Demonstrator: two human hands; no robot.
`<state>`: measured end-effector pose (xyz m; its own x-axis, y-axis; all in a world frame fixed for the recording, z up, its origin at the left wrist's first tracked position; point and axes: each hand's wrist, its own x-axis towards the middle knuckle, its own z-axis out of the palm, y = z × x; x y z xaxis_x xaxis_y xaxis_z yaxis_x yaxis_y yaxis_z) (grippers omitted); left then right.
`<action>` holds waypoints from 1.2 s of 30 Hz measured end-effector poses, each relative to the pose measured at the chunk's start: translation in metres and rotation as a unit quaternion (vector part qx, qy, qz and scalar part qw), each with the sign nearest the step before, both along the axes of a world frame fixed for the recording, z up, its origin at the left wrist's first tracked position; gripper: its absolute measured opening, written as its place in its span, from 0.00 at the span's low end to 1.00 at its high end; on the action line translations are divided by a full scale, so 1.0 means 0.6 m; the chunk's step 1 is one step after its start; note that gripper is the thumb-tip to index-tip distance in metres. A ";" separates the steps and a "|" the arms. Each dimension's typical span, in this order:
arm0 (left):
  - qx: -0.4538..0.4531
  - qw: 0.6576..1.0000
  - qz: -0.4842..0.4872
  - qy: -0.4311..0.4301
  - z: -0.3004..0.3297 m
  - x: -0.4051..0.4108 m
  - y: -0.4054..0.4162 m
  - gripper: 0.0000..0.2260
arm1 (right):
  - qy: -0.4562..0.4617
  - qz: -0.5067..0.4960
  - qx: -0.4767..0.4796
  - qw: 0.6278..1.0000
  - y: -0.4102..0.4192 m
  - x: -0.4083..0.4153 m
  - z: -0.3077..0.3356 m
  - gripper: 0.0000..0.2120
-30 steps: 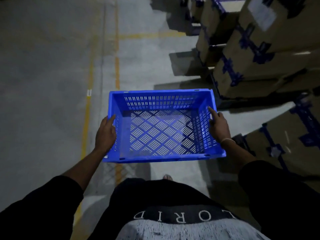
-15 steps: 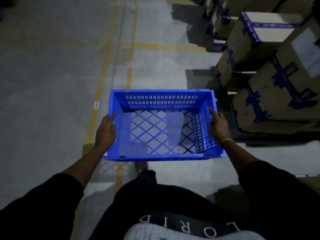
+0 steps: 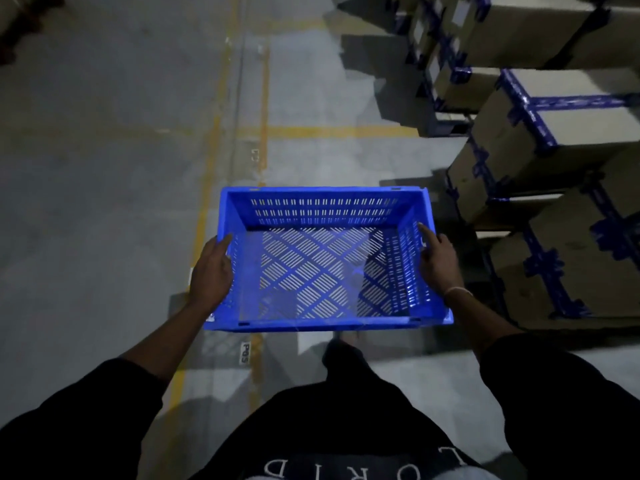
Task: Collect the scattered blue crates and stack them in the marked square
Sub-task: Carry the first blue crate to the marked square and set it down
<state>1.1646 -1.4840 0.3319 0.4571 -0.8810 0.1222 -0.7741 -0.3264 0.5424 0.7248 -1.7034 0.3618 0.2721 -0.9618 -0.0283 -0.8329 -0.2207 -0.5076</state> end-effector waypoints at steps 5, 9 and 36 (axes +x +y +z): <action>-0.004 1.000 0.012 0.008 -0.015 0.072 -0.171 0.23 | 0.002 0.005 0.028 1.000 -0.186 0.086 -0.013 0.28; 0.003 1.000 0.025 0.008 -0.015 0.123 -0.319 0.23 | -0.006 0.021 0.036 0.999 -0.346 0.147 -0.005 0.28; -0.026 1.000 0.016 -0.004 0.000 0.598 -1.253 0.23 | 0.001 0.028 0.003 1.000 -1.270 0.614 0.029 0.32</action>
<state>1.5234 -2.2360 0.3319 0.4841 -0.8582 0.1709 -0.7684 -0.3235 0.5521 1.0935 -2.4652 0.3792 0.3248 -0.9451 -0.0344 -0.8205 -0.2635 -0.5073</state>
